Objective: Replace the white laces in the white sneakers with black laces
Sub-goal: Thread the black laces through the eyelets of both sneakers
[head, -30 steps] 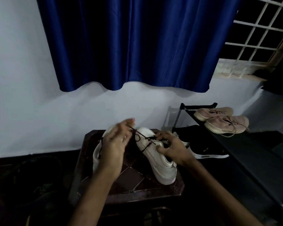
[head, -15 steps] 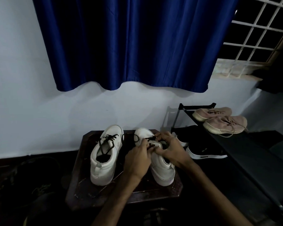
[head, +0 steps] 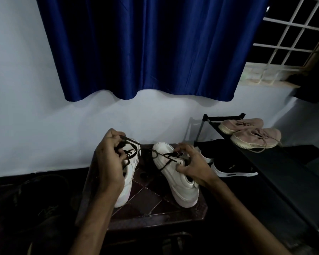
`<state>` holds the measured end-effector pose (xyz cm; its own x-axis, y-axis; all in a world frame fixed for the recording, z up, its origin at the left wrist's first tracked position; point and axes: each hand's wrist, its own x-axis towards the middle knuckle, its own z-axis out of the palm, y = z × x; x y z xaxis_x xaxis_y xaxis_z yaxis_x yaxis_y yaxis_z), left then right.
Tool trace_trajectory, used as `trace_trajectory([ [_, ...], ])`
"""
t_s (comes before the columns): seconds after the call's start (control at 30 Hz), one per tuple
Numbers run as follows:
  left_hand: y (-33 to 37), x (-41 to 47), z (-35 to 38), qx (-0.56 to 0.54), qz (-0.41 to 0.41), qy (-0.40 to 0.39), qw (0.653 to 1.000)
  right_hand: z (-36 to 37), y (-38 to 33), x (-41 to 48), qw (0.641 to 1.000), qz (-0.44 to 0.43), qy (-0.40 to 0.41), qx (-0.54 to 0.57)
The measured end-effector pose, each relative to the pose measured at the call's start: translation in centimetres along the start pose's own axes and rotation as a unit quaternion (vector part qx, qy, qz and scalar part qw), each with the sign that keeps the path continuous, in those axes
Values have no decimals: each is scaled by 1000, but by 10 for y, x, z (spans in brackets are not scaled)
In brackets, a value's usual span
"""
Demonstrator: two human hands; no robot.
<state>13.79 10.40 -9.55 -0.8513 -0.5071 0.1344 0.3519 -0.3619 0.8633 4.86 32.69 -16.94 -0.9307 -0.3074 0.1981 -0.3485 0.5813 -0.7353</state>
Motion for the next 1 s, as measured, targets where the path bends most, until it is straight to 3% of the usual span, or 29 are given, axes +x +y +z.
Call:
trace_trajectory([
  [0.13,27,-13,-6,-193,-26,-59,979,2,-3,-1,1000,14,7,-1],
  [0.23,51,-31,-9,-205,28,-186,960,4,-4,0,1000,24,0,-10],
  [0.3,43,-44,-7,-127,68,-256,956,5,-4,2,999,30,-4,-15],
  [0.37,13,-55,-10,21,101,-279,955,5,-2,3,999,34,-8,-20],
  [0.47,-45,-57,-23,195,22,-227,954,4,0,0,1000,29,-2,-12],
  [0.57,-90,-50,-36,372,30,-291,881,4,-1,-7,999,40,16,10],
  [0.7,-124,-38,-48,546,136,-285,776,2,-5,-8,998,56,20,-23],
  [0.8,-135,-37,-52,603,208,-290,713,-3,-7,2,992,39,-6,-123],
  [0.9,-137,-38,-54,604,215,-293,709,-5,-22,20,983,-22,-18,-182],
  [1.0,-135,-41,-55,604,234,-288,705,7,-45,45,962,-75,-82,-248],
])
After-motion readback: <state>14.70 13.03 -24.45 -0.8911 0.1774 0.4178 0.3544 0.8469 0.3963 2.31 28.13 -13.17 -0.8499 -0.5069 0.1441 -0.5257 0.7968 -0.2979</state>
